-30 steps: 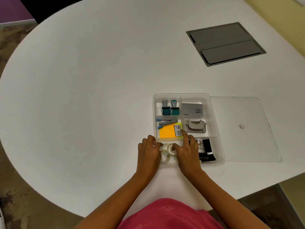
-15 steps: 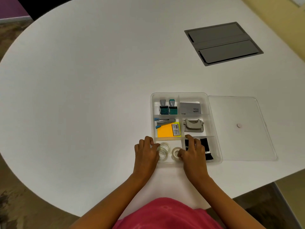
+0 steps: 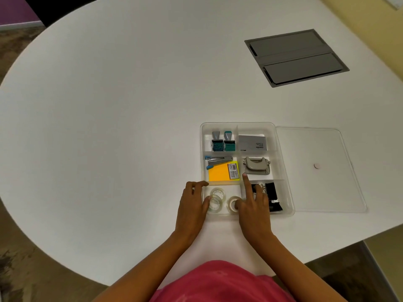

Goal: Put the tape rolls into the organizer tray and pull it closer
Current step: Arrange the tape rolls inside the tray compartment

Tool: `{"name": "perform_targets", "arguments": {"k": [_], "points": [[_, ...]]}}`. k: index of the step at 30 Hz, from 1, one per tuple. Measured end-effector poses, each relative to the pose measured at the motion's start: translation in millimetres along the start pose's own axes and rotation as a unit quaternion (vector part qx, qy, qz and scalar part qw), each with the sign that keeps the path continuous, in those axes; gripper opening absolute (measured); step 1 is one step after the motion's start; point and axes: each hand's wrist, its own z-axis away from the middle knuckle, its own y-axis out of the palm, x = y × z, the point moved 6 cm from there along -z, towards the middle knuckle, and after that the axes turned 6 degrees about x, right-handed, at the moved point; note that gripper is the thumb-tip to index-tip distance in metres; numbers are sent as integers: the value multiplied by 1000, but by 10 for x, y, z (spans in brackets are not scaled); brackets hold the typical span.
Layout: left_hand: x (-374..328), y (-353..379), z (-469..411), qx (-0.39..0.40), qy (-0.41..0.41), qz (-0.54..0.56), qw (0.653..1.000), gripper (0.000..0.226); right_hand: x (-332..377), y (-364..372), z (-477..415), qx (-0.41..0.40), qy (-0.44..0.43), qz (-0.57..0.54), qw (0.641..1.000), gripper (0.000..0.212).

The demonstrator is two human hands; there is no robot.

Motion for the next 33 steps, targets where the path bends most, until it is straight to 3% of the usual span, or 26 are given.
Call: {"name": "perform_targets", "arguments": {"k": [10, 17, 20, 22, 25, 27, 33], "points": [[77, -46, -62, -45, -139, 196, 970, 27, -44, 53, 38, 10, -9, -2, 1000, 31], [135, -41, -82, -40, -195, 217, 956, 12, -70, 109, 3, 60, 6, -40, 997, 20], [158, -49, -94, -25, -202, 221, 954, 8, -62, 32, -31, 38, 29, -58, 997, 21], [163, -52, -98, -20, -205, 222, 953, 8, -17, -18, -104, 23, 30, -54, 998, 7], [167, -52, -98, -22, -204, 221, 953, 9, 26, 131, -198, 72, 24, -30, 997, 34], [169, -49, -98, -22, -205, 221, 953, 9, 63, 171, -225, 92, 23, -12, 995, 38], [170, -25, -122, -33, -198, 205, 958, 11, 134, 156, -320, 129, 55, 7, 990, 18]]}}
